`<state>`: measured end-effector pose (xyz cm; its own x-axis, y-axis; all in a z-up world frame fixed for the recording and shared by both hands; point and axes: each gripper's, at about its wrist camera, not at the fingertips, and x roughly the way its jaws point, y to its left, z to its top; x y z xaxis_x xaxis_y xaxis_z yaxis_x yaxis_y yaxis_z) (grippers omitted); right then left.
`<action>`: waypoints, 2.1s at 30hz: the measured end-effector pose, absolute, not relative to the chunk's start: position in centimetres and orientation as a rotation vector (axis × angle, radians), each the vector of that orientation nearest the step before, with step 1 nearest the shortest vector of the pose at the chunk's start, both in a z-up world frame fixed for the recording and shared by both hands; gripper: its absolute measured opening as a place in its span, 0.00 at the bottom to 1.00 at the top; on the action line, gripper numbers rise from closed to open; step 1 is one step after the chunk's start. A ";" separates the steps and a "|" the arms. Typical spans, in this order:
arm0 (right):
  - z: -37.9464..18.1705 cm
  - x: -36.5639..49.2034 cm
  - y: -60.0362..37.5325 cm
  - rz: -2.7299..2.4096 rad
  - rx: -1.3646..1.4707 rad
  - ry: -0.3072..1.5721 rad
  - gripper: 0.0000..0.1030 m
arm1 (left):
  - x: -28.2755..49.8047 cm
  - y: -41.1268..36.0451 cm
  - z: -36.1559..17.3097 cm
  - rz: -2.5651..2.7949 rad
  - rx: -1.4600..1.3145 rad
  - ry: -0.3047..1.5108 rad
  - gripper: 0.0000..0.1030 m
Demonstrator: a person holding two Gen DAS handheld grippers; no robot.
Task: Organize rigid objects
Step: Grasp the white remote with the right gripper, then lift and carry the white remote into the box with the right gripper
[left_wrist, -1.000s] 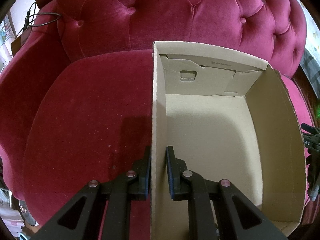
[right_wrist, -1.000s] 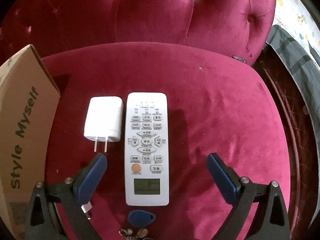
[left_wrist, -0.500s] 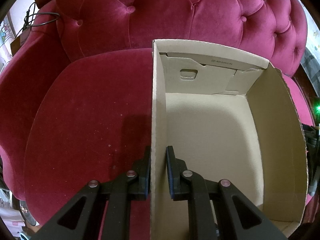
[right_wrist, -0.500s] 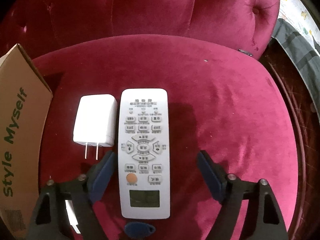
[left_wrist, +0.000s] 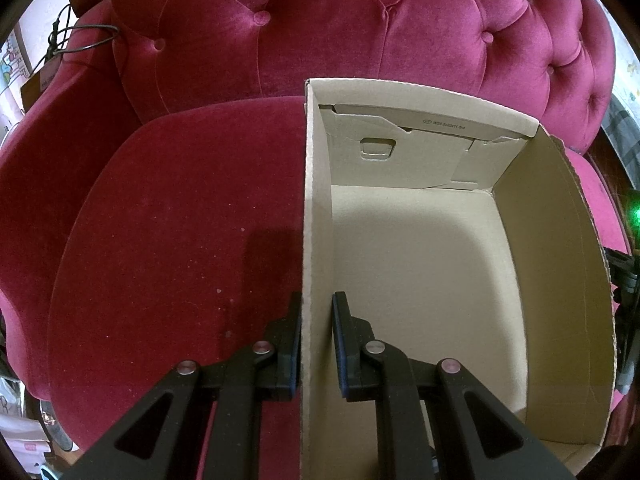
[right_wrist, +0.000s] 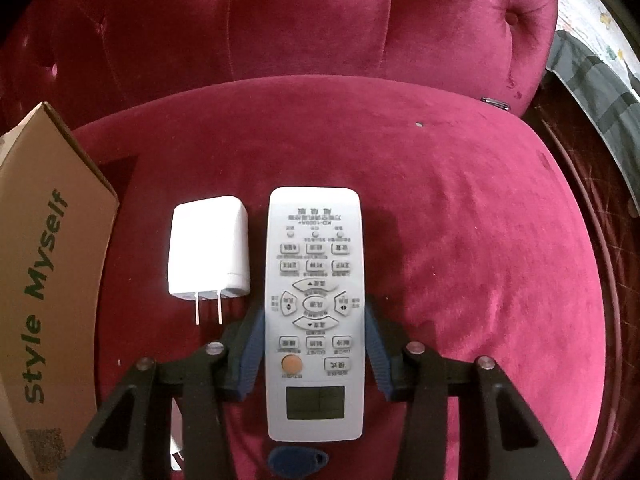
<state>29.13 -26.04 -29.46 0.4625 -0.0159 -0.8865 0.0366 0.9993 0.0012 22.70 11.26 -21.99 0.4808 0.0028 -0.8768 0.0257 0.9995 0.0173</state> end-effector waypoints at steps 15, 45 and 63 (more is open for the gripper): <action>-27.9 28.8 -25.1 -0.058 0.005 1.103 0.48 | 22.6 11.1 -22.0 -0.009 0.037 1.068 0.14; -18.9 26.3 -20.4 0.011 -0.036 1.027 0.48 | 22.6 11.0 -22.0 -0.005 0.034 1.068 0.14; -14.5 25.1 -13.9 0.118 -0.057 0.969 0.48 | 22.6 11.0 -22.0 -0.003 0.036 1.067 0.14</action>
<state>25.05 -13.92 -14.50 0.5601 0.0746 -0.8251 -0.1259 0.9920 0.0042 22.65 10.95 -22.00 0.4824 0.0150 -0.8758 0.0204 0.9994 0.0283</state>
